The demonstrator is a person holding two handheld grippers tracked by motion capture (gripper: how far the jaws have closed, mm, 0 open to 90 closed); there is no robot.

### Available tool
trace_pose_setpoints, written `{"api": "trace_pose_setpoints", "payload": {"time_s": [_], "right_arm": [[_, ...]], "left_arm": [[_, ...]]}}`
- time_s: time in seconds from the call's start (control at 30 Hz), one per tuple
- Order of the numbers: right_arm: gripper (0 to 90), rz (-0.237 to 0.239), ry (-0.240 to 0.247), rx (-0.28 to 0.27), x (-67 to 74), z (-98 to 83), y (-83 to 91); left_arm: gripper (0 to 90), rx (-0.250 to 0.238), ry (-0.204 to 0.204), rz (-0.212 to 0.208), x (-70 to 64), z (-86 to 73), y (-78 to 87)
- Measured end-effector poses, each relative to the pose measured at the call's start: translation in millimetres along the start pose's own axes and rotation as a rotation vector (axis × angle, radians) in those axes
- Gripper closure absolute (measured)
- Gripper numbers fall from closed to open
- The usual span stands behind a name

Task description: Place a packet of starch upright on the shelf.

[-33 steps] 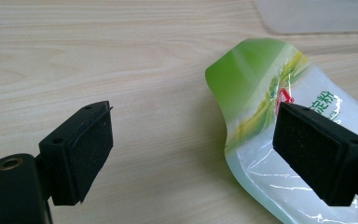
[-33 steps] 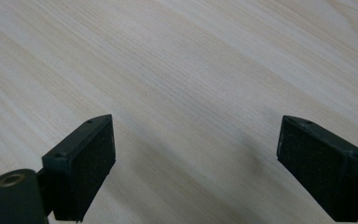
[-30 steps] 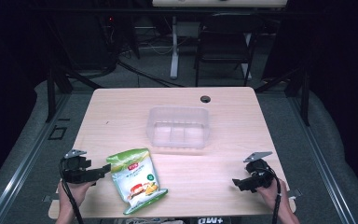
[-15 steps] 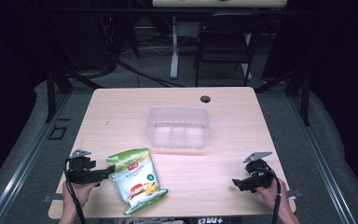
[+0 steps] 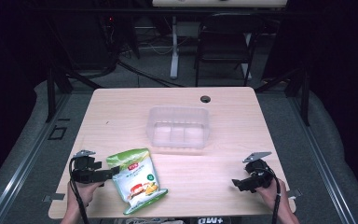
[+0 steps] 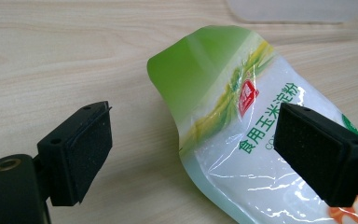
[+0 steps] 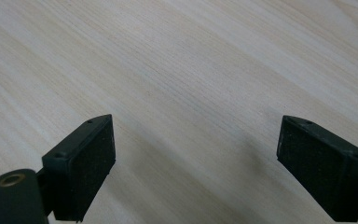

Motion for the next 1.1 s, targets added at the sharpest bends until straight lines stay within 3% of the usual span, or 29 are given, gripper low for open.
{"api": "trace_pose_setpoints", "payload": {"time_s": [0.33,0.8,1.1], "right_arm": [[10.9,-0.002,-0.001,0.004,0.0,0.0,-0.3],[10.9,-0.005,-0.001,0.006,0.1,0.0,-1.0],[10.9,-0.005,-0.005,0.002,-0.6,-0.2,-1.0]], "left_arm": [[11.3,0.017,-0.017,-0.036,-4.3,4.5,-12.3],[16.2,0.047,-0.053,-0.041,-5.8,8.9,-24.5],[29.0,0.052,-0.080,-0.047,-8.3,11.3,-30.7]]}}
Point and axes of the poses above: each handheld gripper's, and its own axes: y roughly backward along the jaws, z roughly out of its top, x roughly to its left, the point moved 4 cm from there along -y, roughly forward along the jaws, and after that the axes turned 11 degrees about x, right-handed, at the moved point
